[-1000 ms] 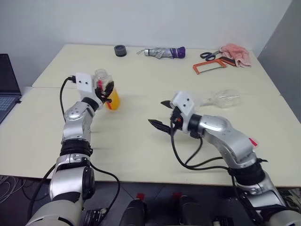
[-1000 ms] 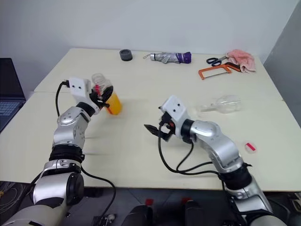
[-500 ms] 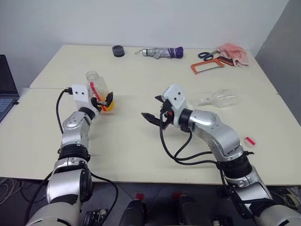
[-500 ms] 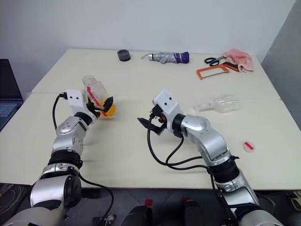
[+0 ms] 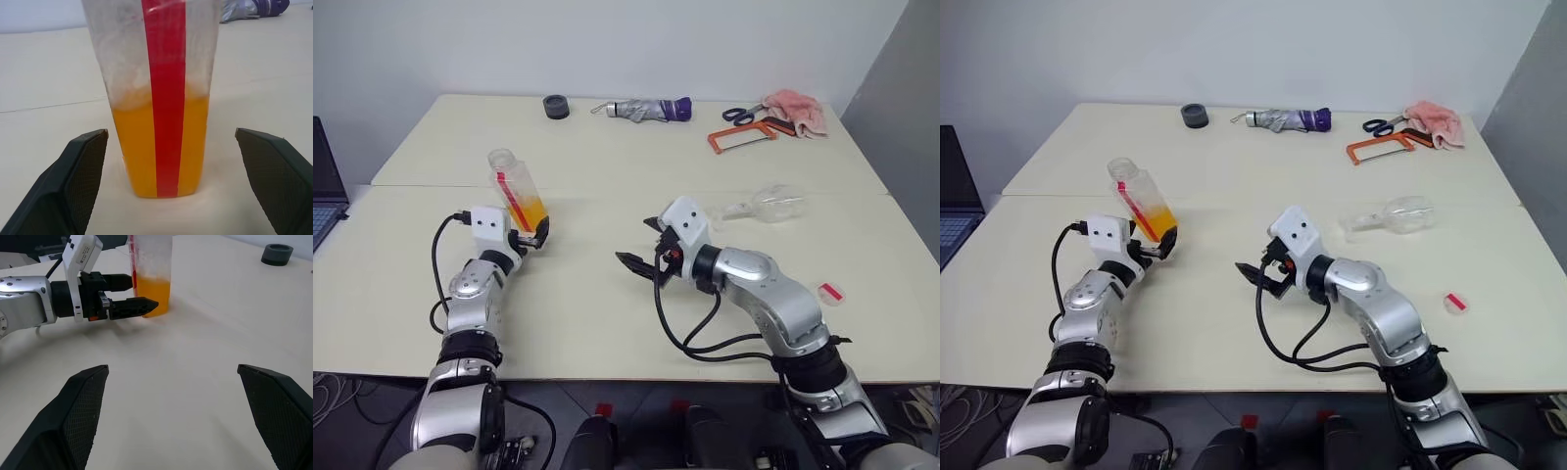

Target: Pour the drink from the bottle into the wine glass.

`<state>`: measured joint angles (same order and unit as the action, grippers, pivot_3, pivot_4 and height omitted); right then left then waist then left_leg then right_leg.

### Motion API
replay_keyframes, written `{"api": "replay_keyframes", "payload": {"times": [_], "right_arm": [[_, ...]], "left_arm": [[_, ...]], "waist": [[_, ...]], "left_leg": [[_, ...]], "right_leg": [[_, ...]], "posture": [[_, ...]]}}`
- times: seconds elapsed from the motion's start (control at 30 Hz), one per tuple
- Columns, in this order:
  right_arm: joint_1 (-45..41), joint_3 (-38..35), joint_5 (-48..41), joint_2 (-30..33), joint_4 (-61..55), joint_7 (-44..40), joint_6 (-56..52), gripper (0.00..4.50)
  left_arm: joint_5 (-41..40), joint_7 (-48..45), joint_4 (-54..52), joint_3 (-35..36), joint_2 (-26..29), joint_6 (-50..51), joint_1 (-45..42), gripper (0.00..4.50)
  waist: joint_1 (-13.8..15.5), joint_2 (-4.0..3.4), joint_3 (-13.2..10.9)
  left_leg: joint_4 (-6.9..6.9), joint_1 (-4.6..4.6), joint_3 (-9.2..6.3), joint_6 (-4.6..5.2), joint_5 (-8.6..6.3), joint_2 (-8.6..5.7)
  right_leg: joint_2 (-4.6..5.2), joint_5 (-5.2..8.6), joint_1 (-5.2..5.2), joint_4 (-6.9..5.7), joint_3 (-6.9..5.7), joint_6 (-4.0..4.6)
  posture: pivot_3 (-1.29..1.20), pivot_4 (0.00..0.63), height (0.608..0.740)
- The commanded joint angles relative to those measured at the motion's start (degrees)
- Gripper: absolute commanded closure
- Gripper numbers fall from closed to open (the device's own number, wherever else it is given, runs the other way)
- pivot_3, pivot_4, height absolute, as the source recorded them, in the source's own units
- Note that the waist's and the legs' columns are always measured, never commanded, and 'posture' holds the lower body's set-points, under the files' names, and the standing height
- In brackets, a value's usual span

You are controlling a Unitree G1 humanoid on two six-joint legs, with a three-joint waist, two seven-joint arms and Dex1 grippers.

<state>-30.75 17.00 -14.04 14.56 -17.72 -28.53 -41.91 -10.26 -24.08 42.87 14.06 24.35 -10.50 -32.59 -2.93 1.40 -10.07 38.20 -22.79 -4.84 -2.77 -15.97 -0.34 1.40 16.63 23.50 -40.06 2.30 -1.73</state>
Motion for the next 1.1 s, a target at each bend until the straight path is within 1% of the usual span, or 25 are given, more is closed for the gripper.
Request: {"api": "replay_keyframes", "payload": {"times": [0.03, 0.13, 0.27, 0.4, 0.5, 0.57, 0.6, 0.7, 0.83, 0.97, 1.1], "right_arm": [[1.8, -1.0, -0.3, 0.9, -4.7, 0.2, -0.5, 0.0], [4.3, -2.2, -1.4, 2.1, -7.4, 0.2, -2.3, 0.0], [8.9, -7.4, -5.1, 4.2, -12.4, 0.4, -6.9, 0.0], [12.0, -13.0, -8.8, 4.6, -15.8, 1.5, -10.7, 0.0], [15.1, -18.8, -10.9, 4.5, -16.8, 3.7, -14.1, 0.0], [16.9, -24.7, -14.3, 2.7, -15.8, 5.5, -17.7, 0.0], [17.0, -28.1, -15.8, 0.5, -14.6, 7.7, -19.1, 0.0], [14.2, -35.3, -18.8, -5.3, -10.2, 13.4, -21.1, 0.0], [6.9, -43.4, -19.9, -10.8, -1.8, 22.3, -20.1, 0.0], [0.0, -51.0, -24.1, -14.2, 6.8, 27.8, -18.4, 0.0], [-5.7, -56.7, -28.3, -16.1, 15.2, 32.4, -15.3, 0.0]], "left_arm": [[-0.4, 1.6, -5.1, 0.6, -0.4, 0.1, 2.7, 0.03], [0.3, 2.2, -9.4, 0.1, -0.2, 0.6, 6.0, 0.03], [-1.3, -0.5, -18.2, -0.4, 0.5, 4.8, 12.4, 0.03], [-2.7, -4.0, -26.0, -1.0, 1.4, 9.3, 17.5, 0.03], [-4.7, -7.9, -31.4, -1.8, 2.3, 12.9, 20.2, 0.03], [-6.3, -11.9, -35.1, -3.4, 3.0, 15.2, 21.0, 0.03], [-7.4, -14.1, -36.8, -4.5, 3.4, 16.8, 20.8, 0.03], [-9.3, -19.7, -38.5, -7.2, 4.7, 20.5, 18.4, 0.03], [-10.4, -26.4, -38.3, -10.3, 6.3, 23.3, 14.1, 0.03], [-11.1, -33.1, -38.4, -13.5, 7.6, 25.2, 10.2, 0.03], [-11.5, -36.9, -38.8, -15.3, 7.6, 26.1, 7.7, 0.03]], "waist": [[0.0, 0.0, 0.0], [0.0, 0.0, 0.0], [0.2, 0.0, 0.0], [0.2, 0.01, 0.0], [0.3, 0.01, 0.0], [0.5, 0.01, 0.0], [0.6, 0.01, 0.0], [0.9, 0.0, 0.0], [0.7, -0.02, 0.0], [0.6, -0.04, 0.0], [0.2, -0.07, 0.0]], "left_leg": [[0.0, 0.01, 0.01, 0.0, 0.0, 0.01], [-0.01, 0.01, 0.01, 0.01, -0.01, 0.01], [-0.05, 0.0, -0.02, 0.13, -0.07, 0.04], [-0.04, 0.03, 0.0, 0.18, -0.1, 0.04], [-0.05, 0.06, -0.02, 0.19, -0.11, 0.05], [-0.06, 0.12, 0.0, 0.19, -0.11, 0.04], [-0.07, 0.13, 0.0, 0.19, -0.11, 0.04], [-0.08, 0.2, 0.03, 0.19, -0.11, 0.04], [-0.09, 0.31, 0.2, 0.19, -0.11, -0.02], [-0.19, 0.35, 0.21, 0.18, -0.1, -0.01], [-0.23, 0.34, 0.25, 0.19, -0.1, 0.01]], "right_leg": [[0.0, 0.0, 0.0, 0.0, 0.01, 0.0], [0.01, 0.0, 0.0, 0.0, 0.01, 0.0], [0.09, 0.0, -0.02, 0.03, 0.01, 0.0], [0.08, 0.0, -0.06, 0.03, 0.01, 0.0], [0.06, 0.0, -0.13, 0.06, -0.01, 0.0], [0.07, 0.01, -0.22, 0.09, 0.01, -0.01], [0.07, 0.01, -0.23, 0.09, 0.0, -0.01], [0.04, 0.01, -0.27, 0.07, 0.02, -0.01], [-0.16, 0.0, -0.28, 0.05, 0.13, -0.01], [-0.21, 0.0, -0.26, 0.05, 0.12, 0.0], [-0.2, 0.0, -0.23, 0.06, 0.16, 0.01]], "posture": [[0.0, 0.15, 0.74], [0.0, 0.15, 0.74], [0.0, 0.15, 0.74], [0.0, 0.15, 0.74], [0.0, 0.15, 0.74], [0.0, 0.15, 0.74], [0.0, 0.15, 0.74], [0.0, 0.15, 0.74], [0.0, 0.15, 0.74], [0.0, 0.15, 0.74], [0.0, 0.15, 0.74]]}}
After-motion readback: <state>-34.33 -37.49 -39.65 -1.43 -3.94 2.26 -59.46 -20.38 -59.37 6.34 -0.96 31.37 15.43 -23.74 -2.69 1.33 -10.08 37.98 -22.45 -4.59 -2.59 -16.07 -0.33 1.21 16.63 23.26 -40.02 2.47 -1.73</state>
